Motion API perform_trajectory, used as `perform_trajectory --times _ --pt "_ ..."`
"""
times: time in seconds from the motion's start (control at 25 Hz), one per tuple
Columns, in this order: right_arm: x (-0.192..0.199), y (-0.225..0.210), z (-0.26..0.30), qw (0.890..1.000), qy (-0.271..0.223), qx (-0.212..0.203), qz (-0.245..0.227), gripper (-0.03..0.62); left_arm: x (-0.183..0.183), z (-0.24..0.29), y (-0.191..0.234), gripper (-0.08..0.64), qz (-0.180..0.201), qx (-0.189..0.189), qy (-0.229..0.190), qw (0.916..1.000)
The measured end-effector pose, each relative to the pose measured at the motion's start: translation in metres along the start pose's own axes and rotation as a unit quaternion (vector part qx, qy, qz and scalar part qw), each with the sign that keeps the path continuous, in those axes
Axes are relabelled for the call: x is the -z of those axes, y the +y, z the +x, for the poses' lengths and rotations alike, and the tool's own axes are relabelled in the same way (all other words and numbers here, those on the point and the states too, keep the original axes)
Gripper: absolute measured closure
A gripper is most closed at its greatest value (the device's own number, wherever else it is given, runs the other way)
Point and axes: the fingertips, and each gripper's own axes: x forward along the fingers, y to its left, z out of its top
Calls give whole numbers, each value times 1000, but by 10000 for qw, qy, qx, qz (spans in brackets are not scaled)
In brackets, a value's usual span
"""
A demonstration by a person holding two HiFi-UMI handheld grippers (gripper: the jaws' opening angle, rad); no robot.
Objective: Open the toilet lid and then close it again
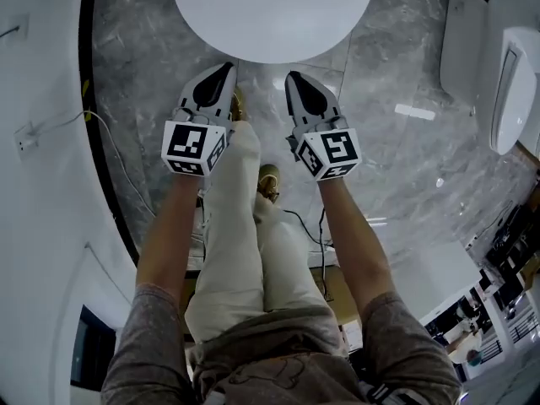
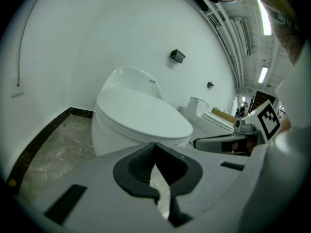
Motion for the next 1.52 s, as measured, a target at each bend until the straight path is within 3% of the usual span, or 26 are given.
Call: perform_trajectory --times 0.64,0.96,1.2,1.52 --pt "-11 -4 14 9999 165 11 -25 566 -9 12 1 551 -132 10 161 9998" --pt "-41 6 1 9999 119 28 -22 566 -40 -3 -8 551 -76 128 146 9998" --pt "-97 22 -21 9999 -24 95 62 566 -97 -24 -22 551 -90 186 72 9998" --pt "-216 33 -41 9981 -299 393 374 566 -216 -38 -38 551 -76 288 -14 9996"
